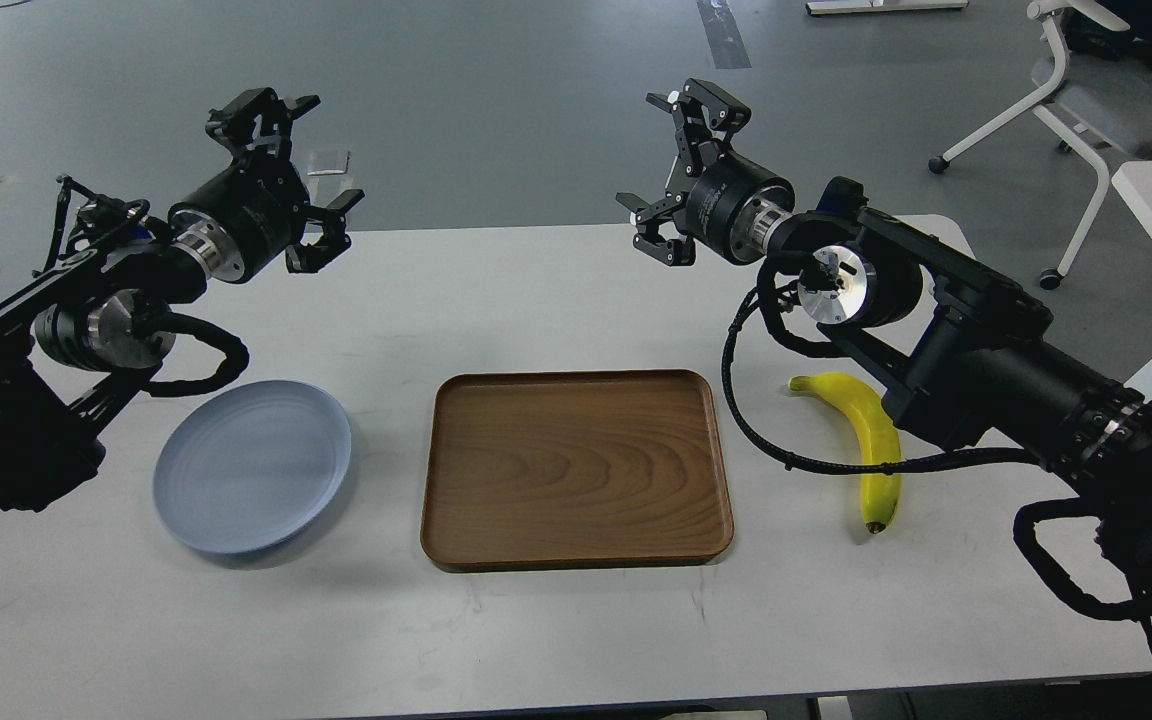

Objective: Place banana on plate with both arms

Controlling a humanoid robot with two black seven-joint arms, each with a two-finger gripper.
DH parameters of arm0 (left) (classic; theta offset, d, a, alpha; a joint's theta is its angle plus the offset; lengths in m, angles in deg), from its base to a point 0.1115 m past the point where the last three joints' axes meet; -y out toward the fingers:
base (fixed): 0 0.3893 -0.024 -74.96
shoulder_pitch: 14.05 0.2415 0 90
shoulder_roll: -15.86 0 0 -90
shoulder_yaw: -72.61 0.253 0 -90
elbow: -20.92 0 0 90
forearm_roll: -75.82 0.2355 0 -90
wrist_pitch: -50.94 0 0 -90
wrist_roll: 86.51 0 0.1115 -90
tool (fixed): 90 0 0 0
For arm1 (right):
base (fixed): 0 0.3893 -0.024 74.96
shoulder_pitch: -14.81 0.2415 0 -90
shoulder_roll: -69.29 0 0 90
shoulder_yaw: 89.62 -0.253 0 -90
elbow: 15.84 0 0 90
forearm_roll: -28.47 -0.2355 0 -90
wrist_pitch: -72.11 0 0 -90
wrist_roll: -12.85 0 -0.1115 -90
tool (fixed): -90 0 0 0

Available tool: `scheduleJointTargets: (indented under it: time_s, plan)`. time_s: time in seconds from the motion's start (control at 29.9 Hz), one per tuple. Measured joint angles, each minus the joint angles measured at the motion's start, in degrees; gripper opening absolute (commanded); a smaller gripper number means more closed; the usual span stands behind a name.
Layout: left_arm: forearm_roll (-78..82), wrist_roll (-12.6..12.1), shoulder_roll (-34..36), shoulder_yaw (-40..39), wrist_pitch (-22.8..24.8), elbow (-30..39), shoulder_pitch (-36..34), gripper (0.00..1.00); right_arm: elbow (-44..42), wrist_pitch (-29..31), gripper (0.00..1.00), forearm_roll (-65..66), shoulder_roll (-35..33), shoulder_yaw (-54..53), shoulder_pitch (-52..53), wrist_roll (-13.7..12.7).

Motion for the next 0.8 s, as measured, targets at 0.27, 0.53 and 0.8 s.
scheduleJointTargets:
  time_s: [0.27,0.53,0.8]
  plan:
    - [-0.3,0.0,0.8,-1.5,1.0,1.5,2.1,0.98,-0.5,4.4,1.0,-0.5,-0.7,-2.7,-0.4,0.5]
    - [-0.5,0.0,1.0,-1.6,1.1,1.7,2.6,0.98,-2.8,3.9,1.0,-0.2,-0.5,-2.2,-0.7,1.4]
    - [-0.5,-0.1,0.9,-2.0,1.2,1.7,2.6,0.98,-3.1,2.8,1.0,-0.2,-0.6,-2.1,-0.7,3.5]
